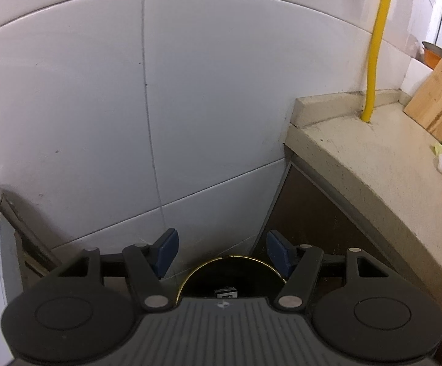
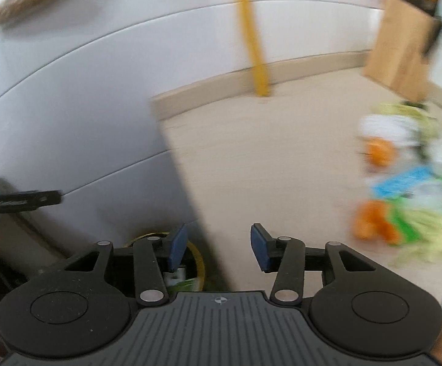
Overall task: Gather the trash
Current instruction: 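Move both tools back up to the counter, then grasp the pale cabbage leaf with the right tool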
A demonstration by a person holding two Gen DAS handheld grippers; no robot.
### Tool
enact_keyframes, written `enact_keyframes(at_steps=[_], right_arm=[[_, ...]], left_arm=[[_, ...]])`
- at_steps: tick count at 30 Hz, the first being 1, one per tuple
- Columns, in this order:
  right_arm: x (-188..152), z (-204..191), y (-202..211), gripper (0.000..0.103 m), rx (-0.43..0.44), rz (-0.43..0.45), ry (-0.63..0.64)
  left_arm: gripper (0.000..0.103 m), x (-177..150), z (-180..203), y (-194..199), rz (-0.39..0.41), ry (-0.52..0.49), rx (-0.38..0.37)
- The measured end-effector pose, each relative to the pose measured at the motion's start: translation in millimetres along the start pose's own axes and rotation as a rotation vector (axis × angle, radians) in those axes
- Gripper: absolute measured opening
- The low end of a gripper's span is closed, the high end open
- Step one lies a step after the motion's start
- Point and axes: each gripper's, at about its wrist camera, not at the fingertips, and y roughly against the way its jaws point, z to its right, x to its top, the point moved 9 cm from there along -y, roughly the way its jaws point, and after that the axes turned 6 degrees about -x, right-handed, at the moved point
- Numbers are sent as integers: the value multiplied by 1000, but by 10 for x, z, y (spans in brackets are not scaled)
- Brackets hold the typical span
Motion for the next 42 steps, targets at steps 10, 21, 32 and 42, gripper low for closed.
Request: enact_keyframes(at_steps=[10, 21, 32, 42], right_arm=[[-51, 1005, 414, 64, -209, 87, 7], [3, 1514, 346, 67, -276, 77, 53], [12, 1835, 235, 72, -267, 63, 121], [-16, 1933, 35, 75, -146, 13, 163]], left_arm=[[64, 49, 516, 131, 39, -81, -98], [66, 194, 1934, 82, 35, -168, -376], [66, 140, 2952, -173, -34, -215, -505], [66, 63, 3355, -343, -92, -255, -530]])
